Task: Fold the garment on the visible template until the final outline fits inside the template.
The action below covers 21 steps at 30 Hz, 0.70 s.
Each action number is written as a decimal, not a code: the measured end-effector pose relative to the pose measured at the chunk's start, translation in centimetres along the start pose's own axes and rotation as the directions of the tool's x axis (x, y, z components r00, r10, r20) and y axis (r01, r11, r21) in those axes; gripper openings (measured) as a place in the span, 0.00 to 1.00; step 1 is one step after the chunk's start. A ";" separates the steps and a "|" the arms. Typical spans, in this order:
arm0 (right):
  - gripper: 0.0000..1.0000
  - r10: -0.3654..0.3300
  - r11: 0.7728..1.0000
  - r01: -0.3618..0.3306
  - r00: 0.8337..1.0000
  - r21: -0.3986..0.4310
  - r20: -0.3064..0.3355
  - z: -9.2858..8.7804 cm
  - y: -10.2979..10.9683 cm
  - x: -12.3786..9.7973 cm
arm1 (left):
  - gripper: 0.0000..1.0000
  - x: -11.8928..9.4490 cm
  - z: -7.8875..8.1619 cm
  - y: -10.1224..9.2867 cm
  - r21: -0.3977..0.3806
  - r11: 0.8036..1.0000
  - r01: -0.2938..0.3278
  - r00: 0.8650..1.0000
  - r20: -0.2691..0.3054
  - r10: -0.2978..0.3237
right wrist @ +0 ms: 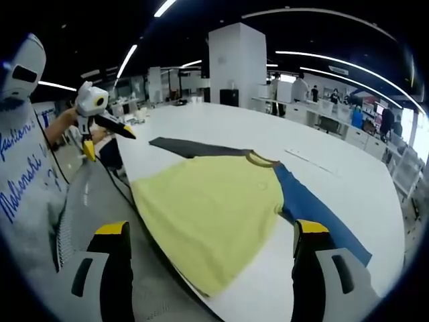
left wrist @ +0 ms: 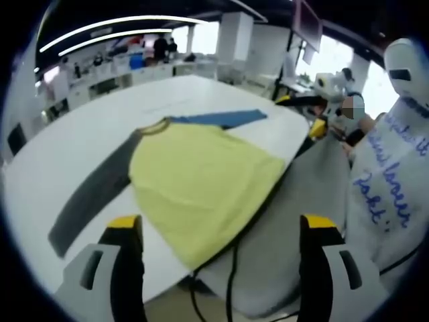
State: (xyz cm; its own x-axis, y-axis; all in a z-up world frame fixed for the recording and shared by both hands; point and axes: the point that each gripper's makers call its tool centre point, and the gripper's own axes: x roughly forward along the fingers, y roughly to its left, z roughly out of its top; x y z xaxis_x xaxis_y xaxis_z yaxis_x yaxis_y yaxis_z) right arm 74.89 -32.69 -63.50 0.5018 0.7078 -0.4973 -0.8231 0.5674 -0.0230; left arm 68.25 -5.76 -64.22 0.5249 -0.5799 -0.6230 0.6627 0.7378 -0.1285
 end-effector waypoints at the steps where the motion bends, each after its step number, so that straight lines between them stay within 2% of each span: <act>1: 1.00 -0.004 1.000 0.004 1.000 -0.001 0.001 0.0 -0.1 0.0 | 0.93 0.0 0.1 0.0 0.000 1.000 0.001 1.000 0.005 -0.001; 5: 1.00 -0.010 1.000 0.010 1.000 -0.009 -0.001 0.0 -0.1 0.1 | 0.97 -0.1 0.3 -0.2 0.013 1.000 0.007 1.000 0.021 -0.008; 7: 1.00 0.005 1.000 -0.005 1.000 0.019 -0.011 -0.2 0.3 0.1 | 0.99 -0.1 0.3 -0.2 0.024 1.000 0.003 1.000 0.025 -0.004; 9: 1.00 -0.001 1.000 0.001 1.000 0.011 -0.011 -0.3 0.1 0.1 | 0.99 -0.2 0.5 0.1 0.026 1.000 -0.008 0.999 0.041 0.007; 13: 1.00 -0.008 1.000 0.008 1.000 0.015 -0.008 -0.2 -0.1 0.0 | 0.99 -0.2 0.9 -0.3 0.038 0.999 0.007 0.998 0.068 -0.010; 16: 1.00 -0.006 1.000 0.006 1.000 0.020 -0.007 -0.2 -0.1 0.0 | 0.99 0.0 0.4 -1.1 0.011 0.998 0.056 0.997 0.046 -0.056; 19: 1.00 -0.005 1.000 0.005 1.000 0.014 -0.008 -0.2 0.0 -0.1 | 0.99 0.2 0.0 -1.1 0.079 0.996 0.042 0.999 0.023 -0.044; 21: 1.00 -0.003 1.000 0.003 1.000 0.016 -0.008 -0.2 0.0 -0.1 | 0.99 0.2 -0.4 -1.3 0.047 0.997 0.055 0.998 0.003 -0.055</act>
State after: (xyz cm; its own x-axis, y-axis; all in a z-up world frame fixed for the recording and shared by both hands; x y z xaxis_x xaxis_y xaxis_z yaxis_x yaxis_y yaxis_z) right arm 74.77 -32.83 -63.68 0.5018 0.7028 -0.5042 -0.8173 0.5762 -0.0103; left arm 67.28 -6.74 -64.48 0.4891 -0.6205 -0.6130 0.7150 0.6878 -0.1257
